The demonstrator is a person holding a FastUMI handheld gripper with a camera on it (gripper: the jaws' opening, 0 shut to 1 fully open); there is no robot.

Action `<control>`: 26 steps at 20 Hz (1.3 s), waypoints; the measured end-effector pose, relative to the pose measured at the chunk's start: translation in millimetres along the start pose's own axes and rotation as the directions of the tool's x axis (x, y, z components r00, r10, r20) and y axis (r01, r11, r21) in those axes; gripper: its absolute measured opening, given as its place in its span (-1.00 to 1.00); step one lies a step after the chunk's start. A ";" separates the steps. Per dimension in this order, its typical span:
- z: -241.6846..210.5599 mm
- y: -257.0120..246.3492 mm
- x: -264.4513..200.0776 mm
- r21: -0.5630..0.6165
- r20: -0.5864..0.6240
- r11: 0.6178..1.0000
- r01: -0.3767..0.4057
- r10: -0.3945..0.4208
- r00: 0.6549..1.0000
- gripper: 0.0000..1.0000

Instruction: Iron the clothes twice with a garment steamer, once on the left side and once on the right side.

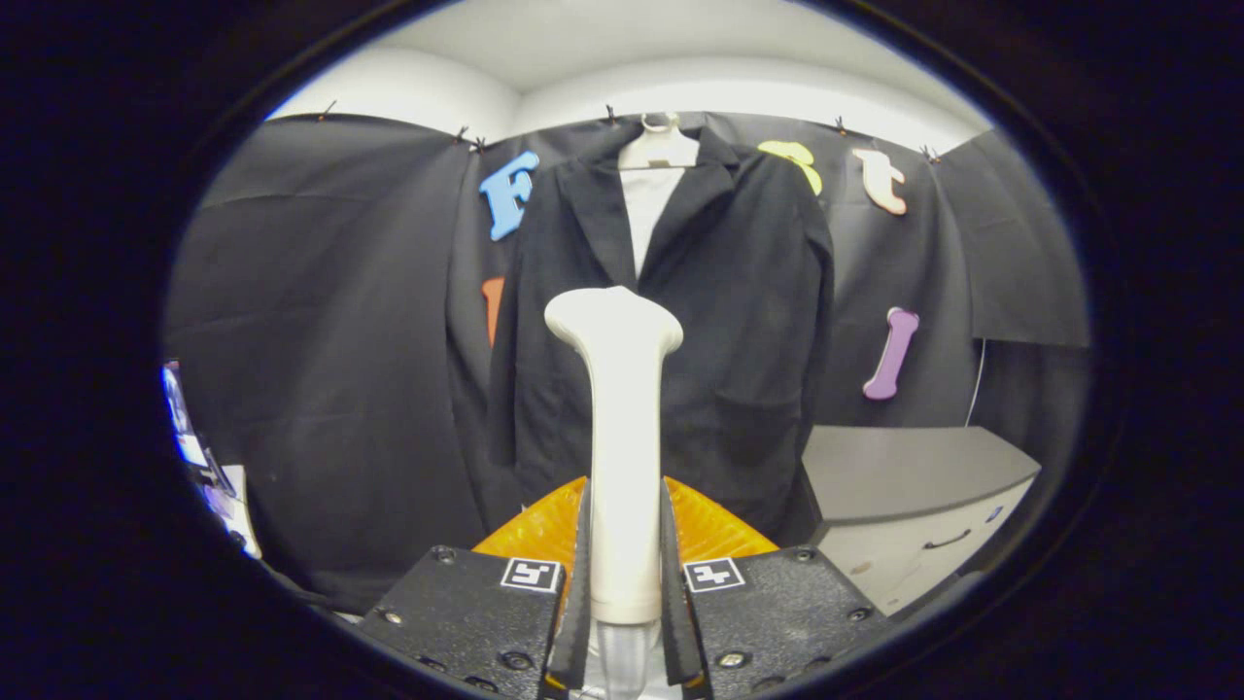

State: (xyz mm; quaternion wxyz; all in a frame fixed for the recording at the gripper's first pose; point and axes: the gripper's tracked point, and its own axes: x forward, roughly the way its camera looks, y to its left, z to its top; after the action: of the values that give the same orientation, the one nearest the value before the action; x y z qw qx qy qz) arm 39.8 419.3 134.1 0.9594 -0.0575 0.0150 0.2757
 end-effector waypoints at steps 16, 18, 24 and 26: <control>213.9 49.5 66.5 -0.010 0.409 0.998 -0.068 0.066 0.910 -0.34; 222.3 55.5 78.0 -0.020 0.425 0.996 -0.085 0.085 0.901 -0.34; 242.5 73.1 103.6 -0.101 0.476 0.986 -0.130 0.163 0.864 -0.34; 238.9 69.9 117.6 -0.094 0.454 0.988 -0.120 0.150 0.878 -0.34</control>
State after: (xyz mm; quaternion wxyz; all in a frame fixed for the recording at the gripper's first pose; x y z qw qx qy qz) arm 101.7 568.5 357.0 0.9117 -0.0195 -0.2174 0.3482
